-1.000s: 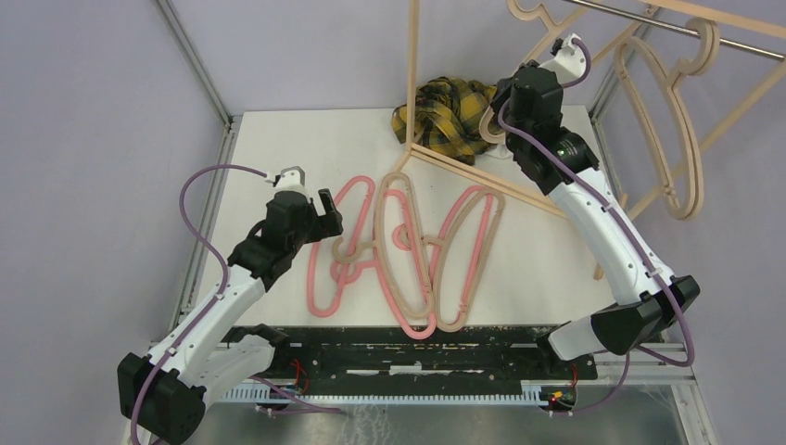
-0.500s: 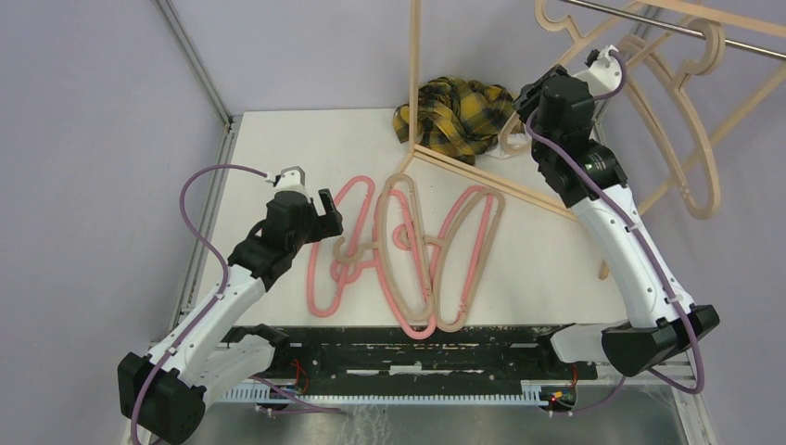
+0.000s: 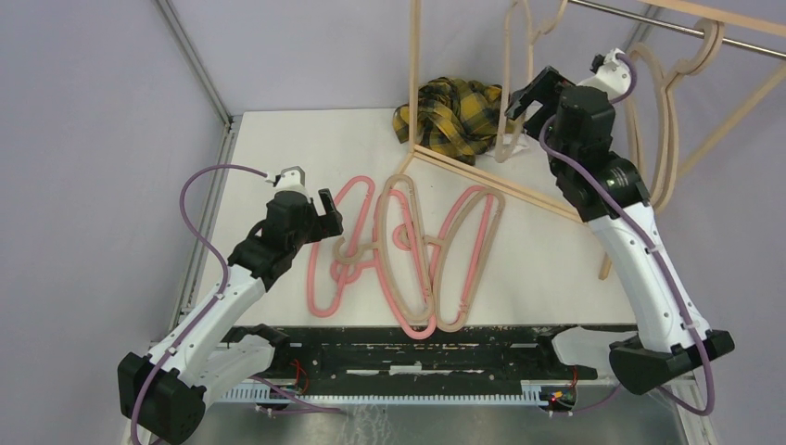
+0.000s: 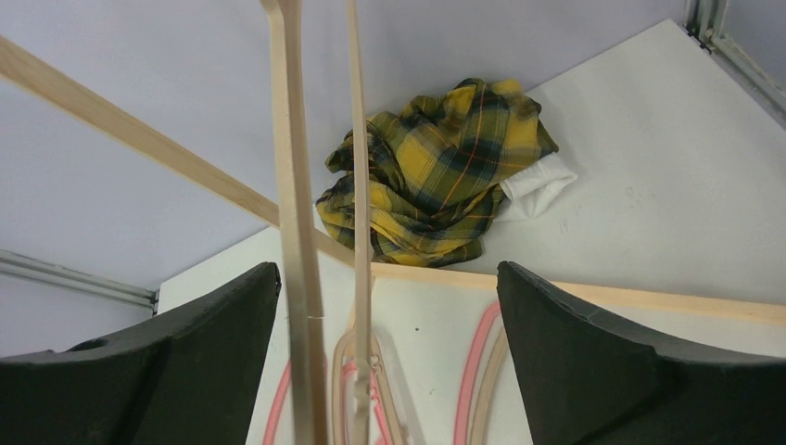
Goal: Organize the hangers
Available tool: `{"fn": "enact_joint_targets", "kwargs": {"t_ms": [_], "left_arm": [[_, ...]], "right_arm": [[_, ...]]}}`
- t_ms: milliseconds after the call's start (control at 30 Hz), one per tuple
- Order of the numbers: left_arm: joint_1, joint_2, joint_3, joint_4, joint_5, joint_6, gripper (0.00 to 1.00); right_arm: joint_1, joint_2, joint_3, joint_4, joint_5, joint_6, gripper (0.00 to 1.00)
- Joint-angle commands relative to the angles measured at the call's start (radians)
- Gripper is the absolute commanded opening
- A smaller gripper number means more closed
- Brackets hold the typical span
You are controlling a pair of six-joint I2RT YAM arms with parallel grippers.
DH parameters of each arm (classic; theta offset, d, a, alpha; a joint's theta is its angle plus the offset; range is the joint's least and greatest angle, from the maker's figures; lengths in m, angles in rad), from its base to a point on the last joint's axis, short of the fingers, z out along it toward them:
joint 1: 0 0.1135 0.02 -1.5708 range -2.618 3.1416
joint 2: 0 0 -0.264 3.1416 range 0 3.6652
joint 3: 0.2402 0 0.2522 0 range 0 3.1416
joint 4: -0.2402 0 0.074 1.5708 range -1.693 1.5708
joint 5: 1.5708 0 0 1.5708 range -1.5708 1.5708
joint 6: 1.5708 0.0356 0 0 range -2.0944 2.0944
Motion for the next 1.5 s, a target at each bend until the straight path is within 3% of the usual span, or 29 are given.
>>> {"fn": "enact_joint_targets", "kwargs": {"t_ms": [0, 67, 267, 600, 667, 833, 1000, 1200, 1467], "left_arm": [[0.005, -0.004, 0.007, 0.015, 0.003, 0.005, 0.99], [0.003, 0.000, 0.009, 0.015, 0.004, 0.005, 0.99], [0.004, 0.013, 0.009, 0.020, 0.009, 0.002, 0.99], [0.003, 0.012, 0.009, 0.017, -0.004, 0.001, 0.99], [0.004, 0.015, 0.010, 0.017, -0.007, 0.002, 0.99], [0.004, 0.038, 0.016, 0.020, -0.004, 0.002, 0.99], [0.004, 0.044, 0.023, 0.017, -0.009, 0.005, 0.99], [0.003, 0.044, 0.021, 0.012, -0.020, 0.009, 0.99], [0.003, 0.058, 0.029, 0.003, -0.048, -0.006, 0.99]], "right_arm": [[-0.003, -0.125, 0.017, -0.021, -0.023, -0.069, 0.95], [-0.003, -0.158, 0.044, -0.035, -0.012, -0.107, 0.99], [-0.003, -0.197, 0.144, -0.044, -0.003, -0.259, 0.98], [0.005, -0.013, 0.259, -0.038, -0.586, -0.332, 0.89], [0.048, 0.060, 0.295, -0.079, -0.633, -0.332, 0.88], [0.280, 0.197, 0.289, -0.094, -0.470, -0.401, 0.88], [0.422, 0.303, 0.259, -0.110, -0.366, -0.399, 0.87], [0.511, 0.346, 0.041, -0.099, -0.290, -0.350, 0.86], [0.621, 0.378, -0.287, -0.045, -0.356, -0.233, 0.78]]}}
